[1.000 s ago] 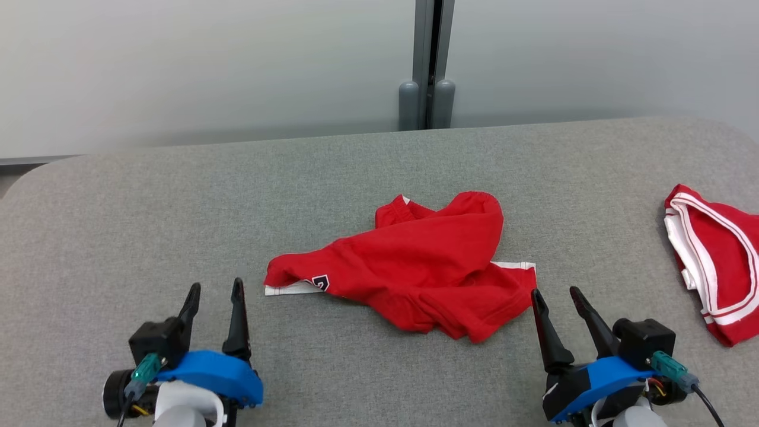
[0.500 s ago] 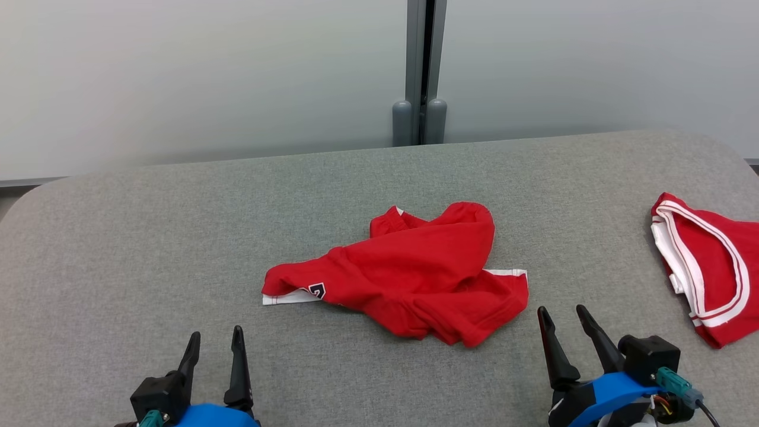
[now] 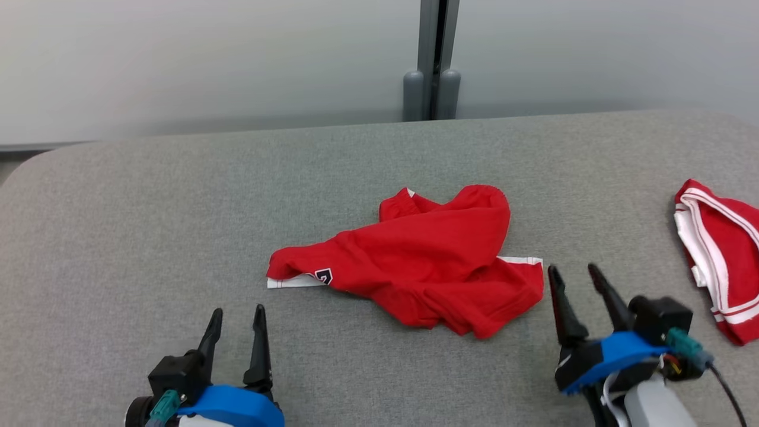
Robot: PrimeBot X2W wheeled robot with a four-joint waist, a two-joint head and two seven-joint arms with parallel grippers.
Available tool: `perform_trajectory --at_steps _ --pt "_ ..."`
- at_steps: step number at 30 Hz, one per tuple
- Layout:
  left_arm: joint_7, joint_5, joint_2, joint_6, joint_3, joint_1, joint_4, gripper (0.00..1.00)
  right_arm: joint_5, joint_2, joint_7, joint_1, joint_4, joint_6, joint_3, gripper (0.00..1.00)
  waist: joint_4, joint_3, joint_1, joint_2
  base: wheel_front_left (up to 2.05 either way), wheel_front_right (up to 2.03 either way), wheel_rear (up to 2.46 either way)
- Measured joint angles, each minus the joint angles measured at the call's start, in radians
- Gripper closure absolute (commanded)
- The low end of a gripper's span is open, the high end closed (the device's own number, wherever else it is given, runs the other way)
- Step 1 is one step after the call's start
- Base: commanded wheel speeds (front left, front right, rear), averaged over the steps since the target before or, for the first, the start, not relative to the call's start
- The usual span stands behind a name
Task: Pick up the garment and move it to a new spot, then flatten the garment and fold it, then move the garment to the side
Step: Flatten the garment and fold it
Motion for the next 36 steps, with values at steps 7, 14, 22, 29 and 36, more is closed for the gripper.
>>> perform_trajectory --at_steps 7,14,22,29,36 --pt "0.000 -0.007 -0.001 0.006 -0.042 -0.035 -0.002 0.00 -0.055 0.000 0.000 -0.127 0.083 0.000 -0.079 0.00 0.044 0.055 0.0002 0.0000 0.00 0.00 0.00" --pt "0.000 -0.014 0.000 0.010 -0.070 -0.062 -0.003 0.00 -0.128 0.000 0.000 -0.209 0.304 0.000 -0.144 0.00 0.095 0.103 0.0002 0.0000 0.00 0.00 0.00" --pt "0.000 -0.020 0.000 0.016 -0.073 -0.072 -0.004 0.00 -0.122 -0.003 -0.008 -0.265 0.449 0.000 -0.148 1.00 0.120 0.123 0.0002 0.0000 0.00 0.00 0.00" --pt "0.000 -0.034 0.000 0.022 -0.079 -0.077 -0.007 0.00 -0.117 -0.029 0.000 -0.274 0.356 0.001 -0.185 1.00 0.116 0.116 0.0003 0.0000 0.00 0.00 0.00" --pt "0.000 -0.062 -0.001 0.023 -0.109 -0.084 -0.010 0.00 -0.124 -0.115 0.000 -0.419 0.119 0.000 -0.156 1.00 0.157 0.087 0.0001 0.0000 0.00 0.00 0.00"
